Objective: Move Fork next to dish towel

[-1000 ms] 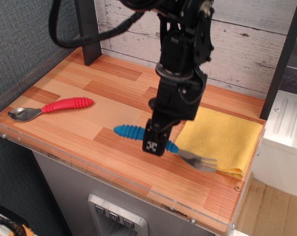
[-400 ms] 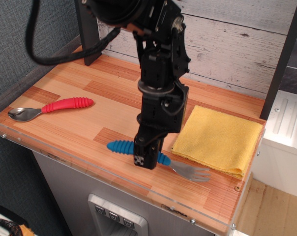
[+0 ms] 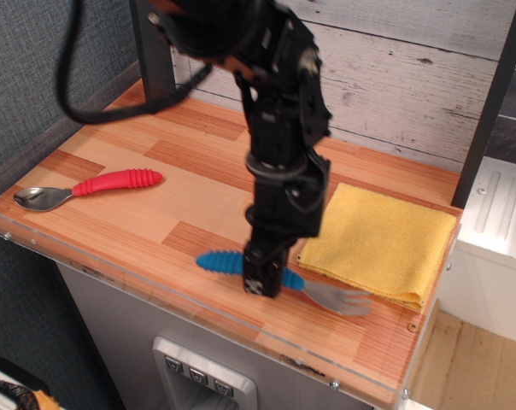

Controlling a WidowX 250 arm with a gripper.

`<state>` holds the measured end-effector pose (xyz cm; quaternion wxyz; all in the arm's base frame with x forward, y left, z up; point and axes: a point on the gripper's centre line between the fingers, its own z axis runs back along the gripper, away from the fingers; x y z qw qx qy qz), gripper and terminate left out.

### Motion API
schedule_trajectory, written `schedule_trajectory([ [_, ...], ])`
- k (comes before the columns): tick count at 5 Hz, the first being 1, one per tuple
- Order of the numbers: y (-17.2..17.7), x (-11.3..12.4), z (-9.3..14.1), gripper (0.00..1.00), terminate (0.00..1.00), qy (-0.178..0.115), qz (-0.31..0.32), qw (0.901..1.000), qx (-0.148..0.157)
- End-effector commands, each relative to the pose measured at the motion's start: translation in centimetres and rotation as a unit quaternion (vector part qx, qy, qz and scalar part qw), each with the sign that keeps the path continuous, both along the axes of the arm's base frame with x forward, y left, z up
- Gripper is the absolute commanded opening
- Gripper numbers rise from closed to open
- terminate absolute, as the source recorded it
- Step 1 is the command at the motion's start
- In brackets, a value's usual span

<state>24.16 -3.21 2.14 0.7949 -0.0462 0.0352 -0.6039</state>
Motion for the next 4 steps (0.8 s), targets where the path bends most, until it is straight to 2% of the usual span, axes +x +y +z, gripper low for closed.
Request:
schedule_trajectory([
  [1, 0.55, 1.9, 0.28, 0.0, 0.0, -0.012, -0.011, 0.9998, -0.014],
  [2, 0.69, 1.92, 0.16, 1.0, 0.0, -0.011, 0.029, 0.9994, -0.015],
  [3, 0.83, 1.81, 0.32, 1.0, 0.0, -0.015, 0.06, 0.9979, -0.016],
  [4, 0.7, 1.89, 0.57, 1.0, 1.0, -0.045, 0.064, 0.9969, 0.001],
])
